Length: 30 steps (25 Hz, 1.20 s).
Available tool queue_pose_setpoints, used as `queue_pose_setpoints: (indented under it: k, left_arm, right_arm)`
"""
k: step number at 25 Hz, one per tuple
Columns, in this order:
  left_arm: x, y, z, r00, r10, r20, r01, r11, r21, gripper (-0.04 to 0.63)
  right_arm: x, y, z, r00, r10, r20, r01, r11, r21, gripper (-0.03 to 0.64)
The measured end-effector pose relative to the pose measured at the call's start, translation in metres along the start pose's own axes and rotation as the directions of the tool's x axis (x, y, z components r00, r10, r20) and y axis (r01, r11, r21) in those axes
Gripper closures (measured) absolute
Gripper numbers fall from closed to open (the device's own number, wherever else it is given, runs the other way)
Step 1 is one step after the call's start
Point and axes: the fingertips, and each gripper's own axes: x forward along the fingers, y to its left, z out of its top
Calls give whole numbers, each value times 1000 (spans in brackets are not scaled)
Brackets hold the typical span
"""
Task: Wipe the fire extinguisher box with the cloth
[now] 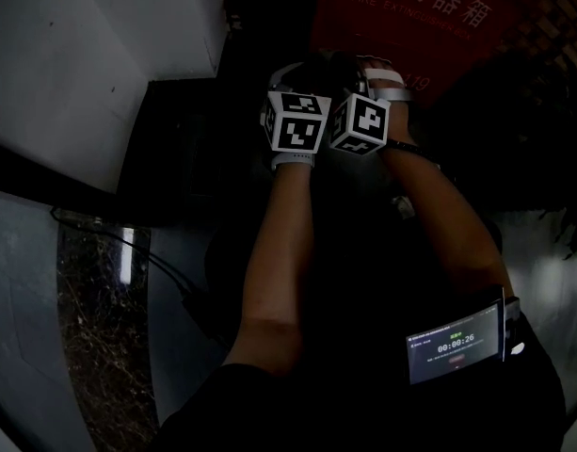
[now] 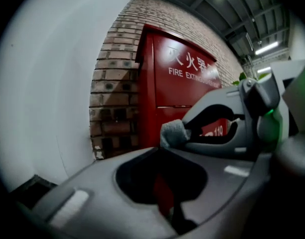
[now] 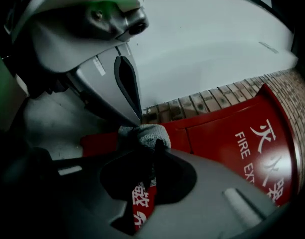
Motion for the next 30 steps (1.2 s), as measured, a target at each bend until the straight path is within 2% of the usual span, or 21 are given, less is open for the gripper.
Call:
queue_pose_setpoints:
  k: [2, 5, 9, 14, 18, 22, 25, 30]
  left_arm:
    - [0, 3, 1, 1000, 19, -1, -19, 1000, 19, 592]
    - [3, 8, 3, 1000, 27, 5, -27, 1000, 4, 592]
    - [6, 10, 0, 1000, 19, -2, -19, 999, -26, 592]
    - [8, 6, 3, 1000, 2, 11, -1, 1000, -21, 592]
    - [12, -4, 7, 999, -28, 34, 29, 999, -29, 592]
    - [19, -17, 9, 997, -61, 44, 62, 998, -12, 592]
    - [23, -31, 13, 993, -100, 60, 100, 995, 6, 592]
    - [29, -55, 14, 984, -160, 73, 161, 987, -10, 592]
  right_arm:
    - [5, -2, 3, 1000, -15, 2, 15, 1000, -11, 584]
    - [11, -2, 4, 1000, -16, 9, 17, 1000, -18, 584]
    - [16, -3, 5, 1000, -18, 18, 18, 999, -27, 584]
    - [14, -4, 4, 999, -29, 29, 29, 999, -30, 584]
    - [10, -8, -5, 999, -34, 29, 35, 999, -19, 584]
    - [6, -2, -20, 1000, 1, 24, -1, 1000, 11, 584]
    - [1, -8, -31, 1000, -22, 14, 22, 1000, 8, 584]
    - [-8, -11, -56, 999, -36, -17, 36, 999, 2, 584]
